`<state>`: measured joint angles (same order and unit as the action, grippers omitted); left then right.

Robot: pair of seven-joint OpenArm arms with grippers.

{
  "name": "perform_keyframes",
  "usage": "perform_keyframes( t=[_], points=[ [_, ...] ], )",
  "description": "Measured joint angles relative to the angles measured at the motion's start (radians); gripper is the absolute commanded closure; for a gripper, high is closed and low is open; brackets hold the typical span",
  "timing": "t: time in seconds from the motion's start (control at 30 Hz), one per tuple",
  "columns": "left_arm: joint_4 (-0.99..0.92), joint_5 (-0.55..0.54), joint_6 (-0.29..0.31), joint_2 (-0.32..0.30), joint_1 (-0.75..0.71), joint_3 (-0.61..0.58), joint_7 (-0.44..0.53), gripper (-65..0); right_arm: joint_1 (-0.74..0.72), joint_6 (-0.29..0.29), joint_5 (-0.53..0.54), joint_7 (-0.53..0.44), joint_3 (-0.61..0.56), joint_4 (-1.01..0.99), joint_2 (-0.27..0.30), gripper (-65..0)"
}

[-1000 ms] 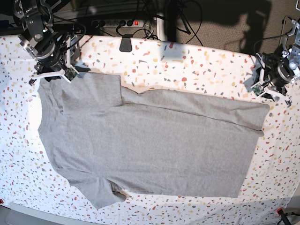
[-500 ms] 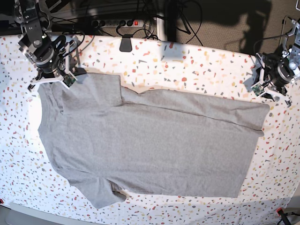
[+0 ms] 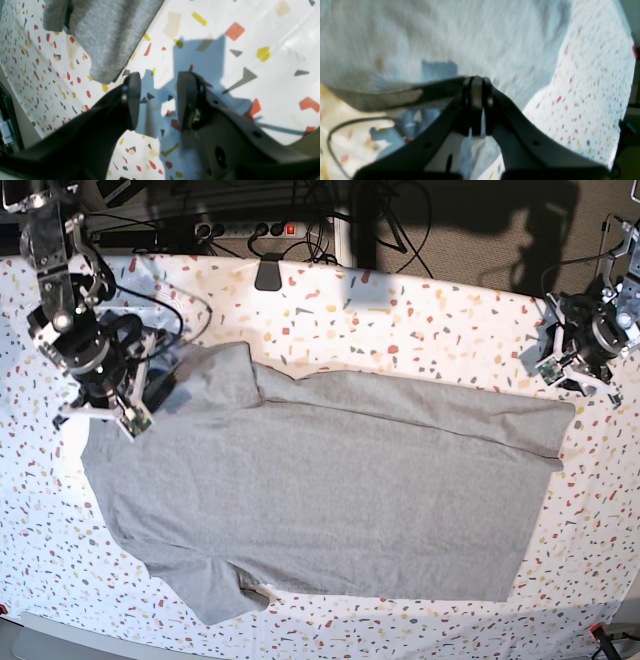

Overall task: Fold the T-shirt properly
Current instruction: 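Reach the right gripper down to the shirt's sleeve and shoulder area, then move the right gripper back to the shirt's shoulder corner and grasp it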

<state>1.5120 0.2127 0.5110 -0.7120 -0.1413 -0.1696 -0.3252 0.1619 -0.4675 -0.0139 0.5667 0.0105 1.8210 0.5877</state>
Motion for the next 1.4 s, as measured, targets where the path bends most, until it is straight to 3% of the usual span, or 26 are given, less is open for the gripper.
perform_keyframes(
  t=[0.3,0.8,0.83,0.93,1.0,1.1,1.23,1.4],
  points=[
    [0.0,0.0,-0.001,0.0,0.0,0.0,0.0,-23.0,-0.182,-0.011,0.051,-0.049,0.0,-0.086,-0.14,0.0],
    [0.0,0.0,-0.003,0.0,0.0,0.0,-0.003,-23.0,-0.438,-0.05,-0.013,-0.076,0.003,-0.421,-0.317,0.0],
    [0.0,0.0,-0.003,0.0,0.0,0.0,-0.003,-23.0,-0.439,-0.059,-0.013,-0.076,0.003,-0.423,-0.323,-2.4],
    [0.0,0.0,-0.003,0.0,0.0,0.0,-0.003,-23.0,-0.439,-0.124,-0.006,-0.084,0.002,-0.424,-0.328,-22.1],
    [0.0,0.0,-0.003,0.0,0.0,0.0,-0.003,-23.0,-0.443,-0.125,0.023,-0.084,0.003,-0.424,-0.327,-28.3],
    [0.0,0.0,-0.003,0.0,0.0,0.0,-0.003,-23.0,-0.463,-0.125,0.031,-0.076,0.003,-0.425,-0.327,-28.4],
    [0.0,0.0,-0.003,0.0,0.0,0.0,-0.003,-23.0,-0.495,-0.125,0.048,0.01,0.003,-0.424,-0.322,-28.4],
    [0.0,0.0,-0.003,0.0,0.0,0.0,-0.003,-23.0,-0.494,-0.131,0.128,0.136,0.002,-0.393,-0.276,-28.4]
  ],
)
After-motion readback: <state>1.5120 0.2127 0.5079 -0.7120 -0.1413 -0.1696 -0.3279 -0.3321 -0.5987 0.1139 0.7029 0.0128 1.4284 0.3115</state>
